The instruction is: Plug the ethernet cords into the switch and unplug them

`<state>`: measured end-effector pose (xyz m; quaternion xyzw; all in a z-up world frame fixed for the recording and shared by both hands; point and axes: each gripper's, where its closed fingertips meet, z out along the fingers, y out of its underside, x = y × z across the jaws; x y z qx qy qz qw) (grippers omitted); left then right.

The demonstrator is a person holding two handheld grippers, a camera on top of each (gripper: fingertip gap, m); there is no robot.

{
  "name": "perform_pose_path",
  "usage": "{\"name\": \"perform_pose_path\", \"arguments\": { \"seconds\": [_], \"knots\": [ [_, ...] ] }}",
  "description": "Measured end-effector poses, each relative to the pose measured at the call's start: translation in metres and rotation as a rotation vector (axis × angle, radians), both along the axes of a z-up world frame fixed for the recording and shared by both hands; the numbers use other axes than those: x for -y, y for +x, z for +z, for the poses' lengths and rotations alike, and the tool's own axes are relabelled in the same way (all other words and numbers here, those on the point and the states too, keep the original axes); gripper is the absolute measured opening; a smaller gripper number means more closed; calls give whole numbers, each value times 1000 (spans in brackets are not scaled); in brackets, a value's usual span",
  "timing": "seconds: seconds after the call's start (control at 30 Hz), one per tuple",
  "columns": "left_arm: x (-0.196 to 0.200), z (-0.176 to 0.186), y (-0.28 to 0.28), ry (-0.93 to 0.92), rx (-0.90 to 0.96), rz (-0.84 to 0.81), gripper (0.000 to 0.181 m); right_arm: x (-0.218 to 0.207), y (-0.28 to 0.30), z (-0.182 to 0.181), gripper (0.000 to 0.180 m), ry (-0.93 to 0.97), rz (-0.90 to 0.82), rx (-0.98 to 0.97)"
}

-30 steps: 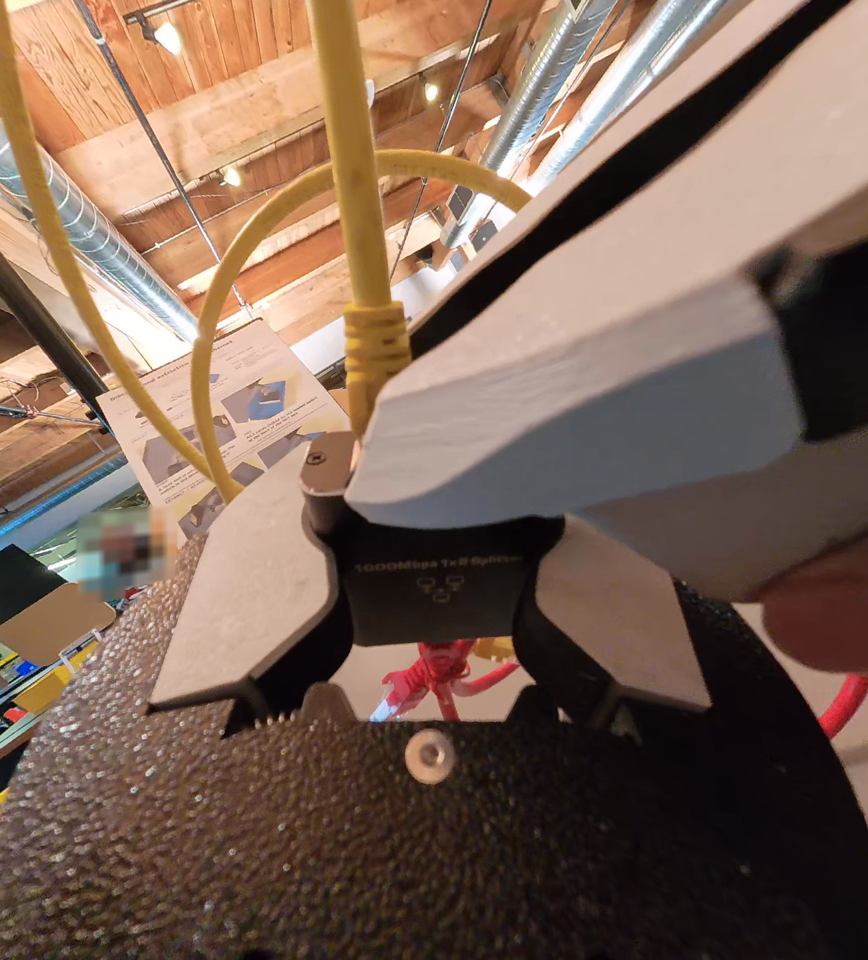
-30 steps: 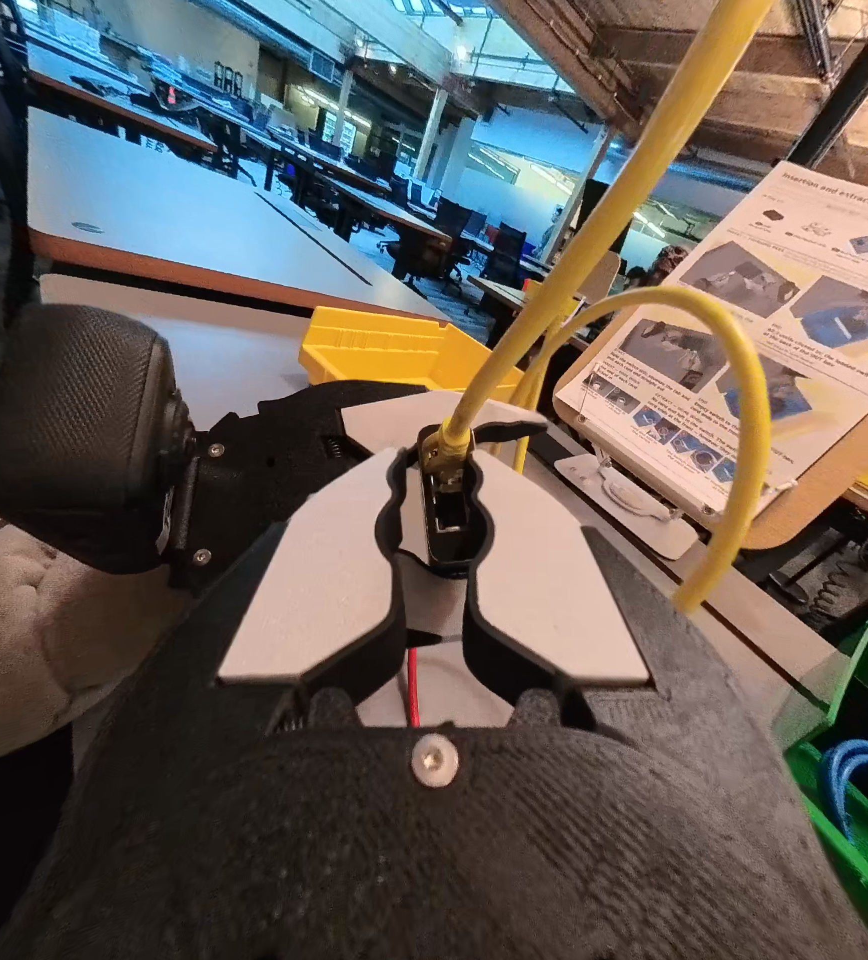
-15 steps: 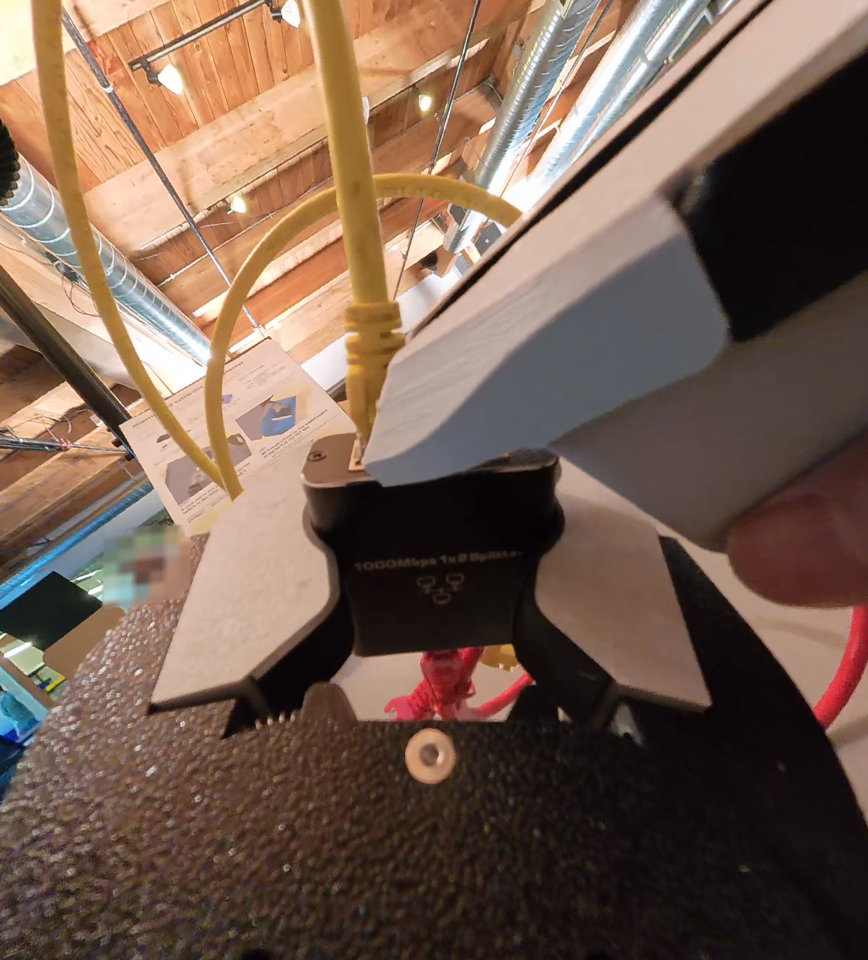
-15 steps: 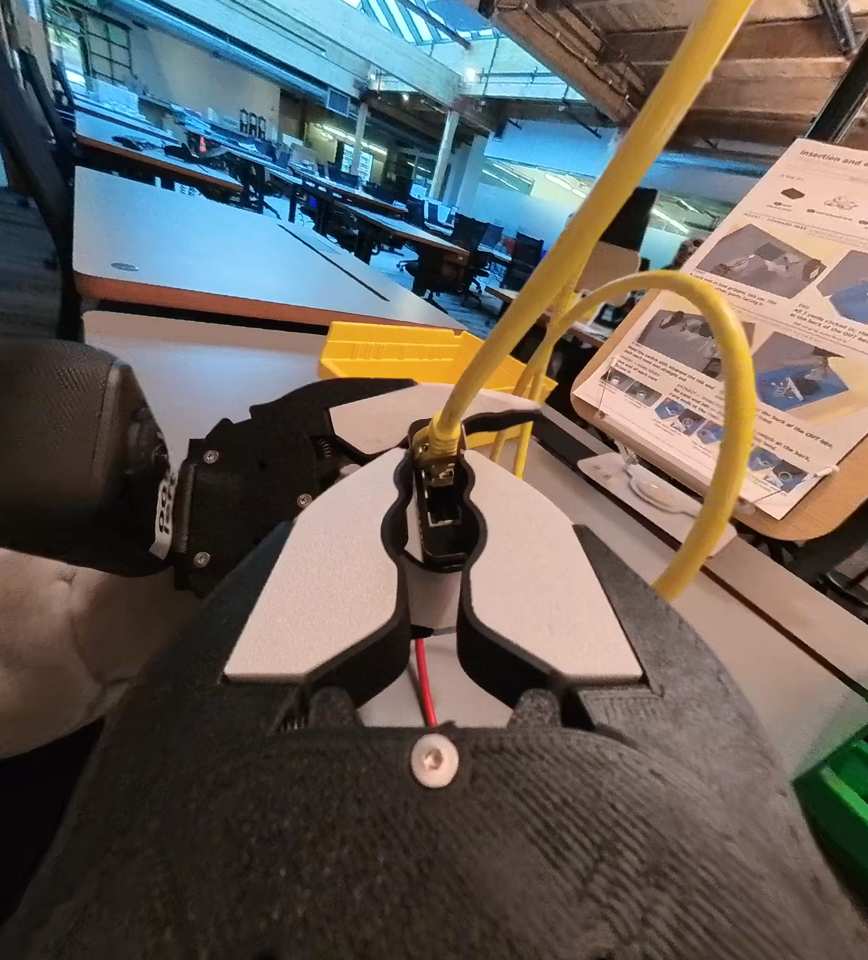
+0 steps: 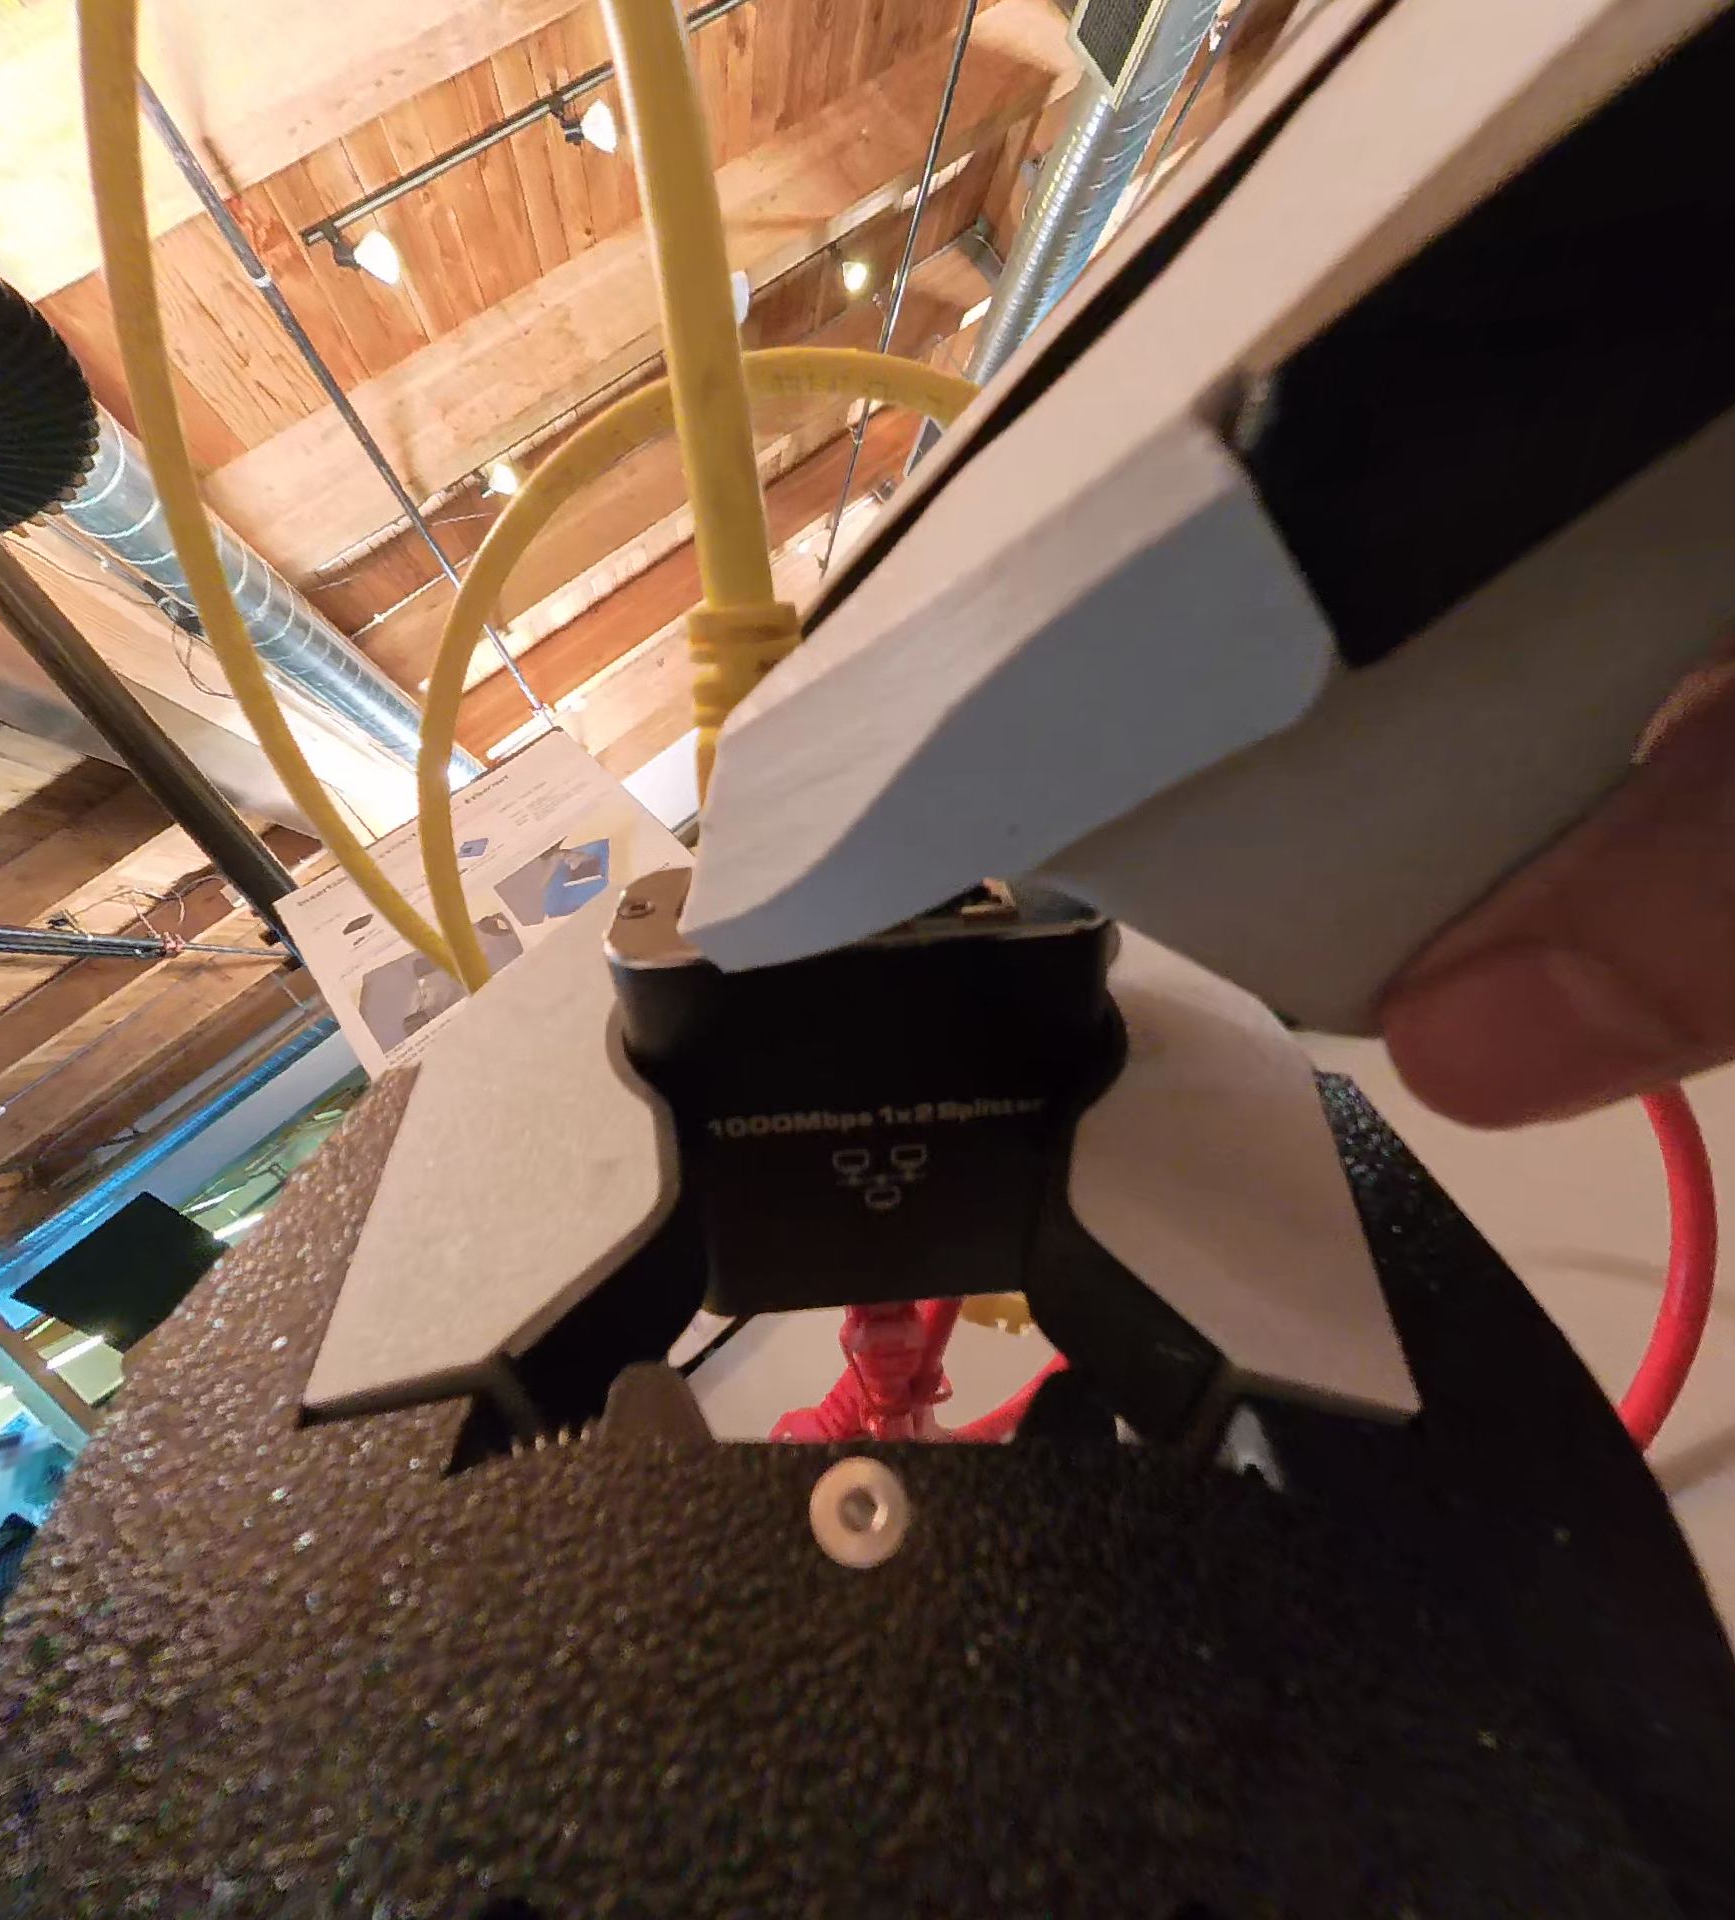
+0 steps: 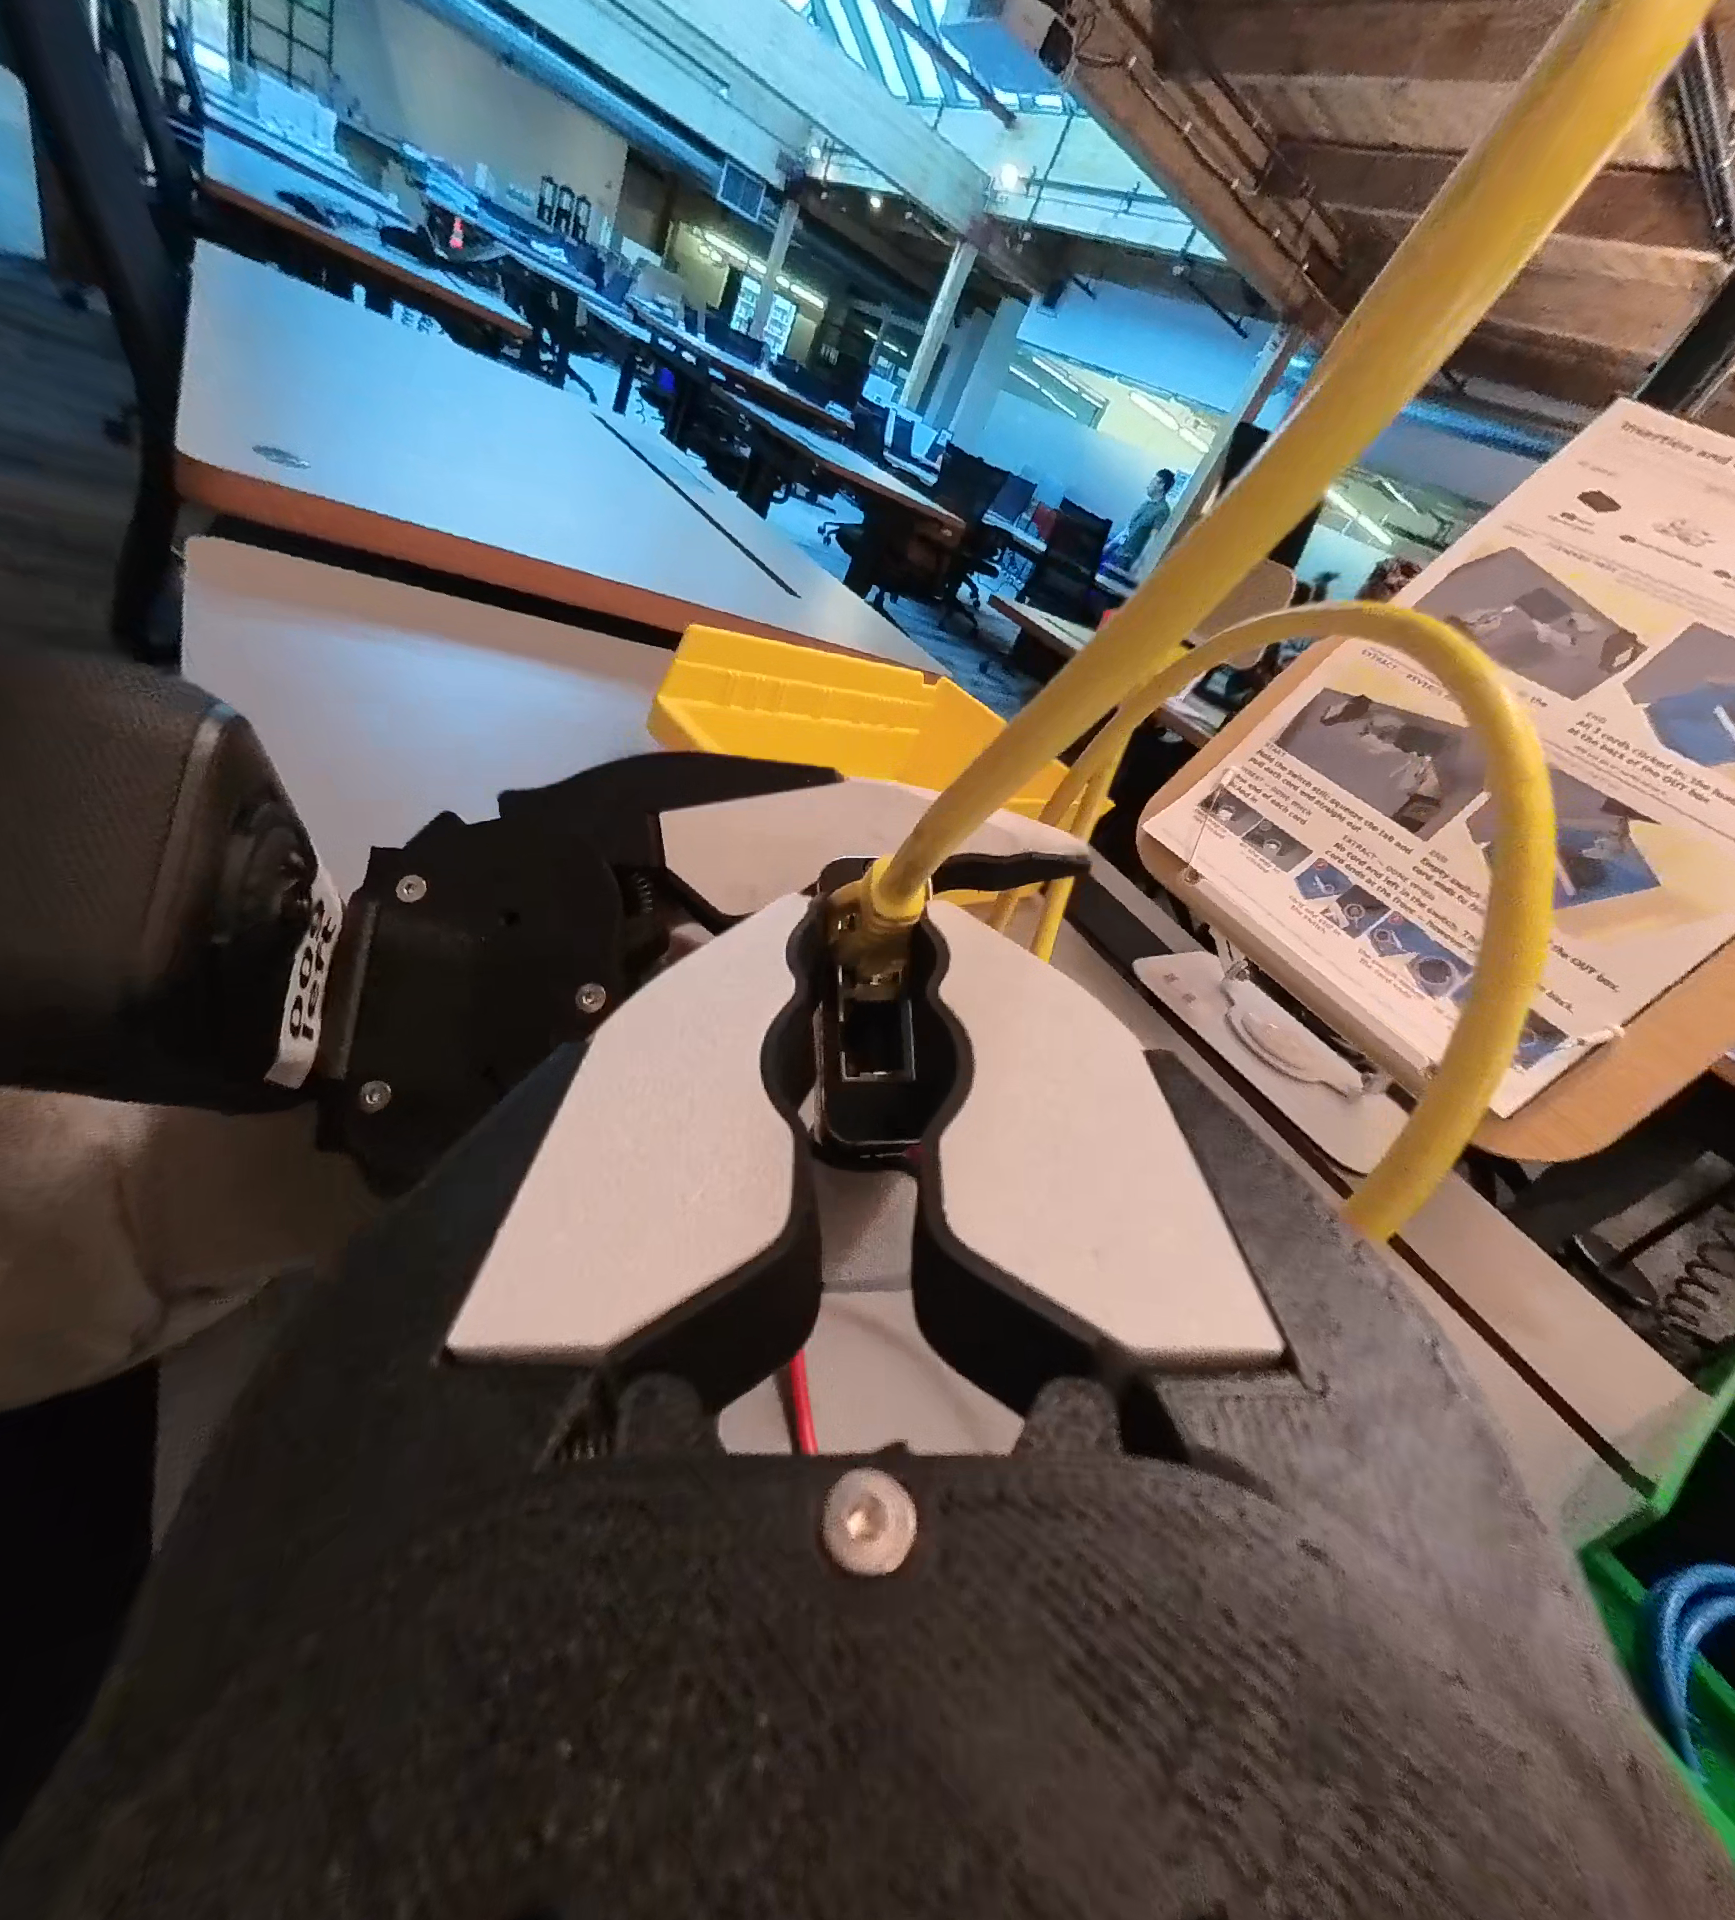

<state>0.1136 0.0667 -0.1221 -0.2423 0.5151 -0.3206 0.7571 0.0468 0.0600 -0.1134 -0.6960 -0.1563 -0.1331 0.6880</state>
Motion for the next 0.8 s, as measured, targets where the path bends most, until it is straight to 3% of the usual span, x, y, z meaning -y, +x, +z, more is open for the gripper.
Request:
{"name": "perform_pose_path", "arguments": {
  "seconds": [0.33, 0.8],
  "knots": [
    [1, 1, -2, -1, 22, -11, 77, 2, -2, -2, 16, -44, 11, 121],
    [1, 1, -2, 14, 27, -11, 76, 3, -2, -4, 16, -73, -16, 148]
  ]
}}
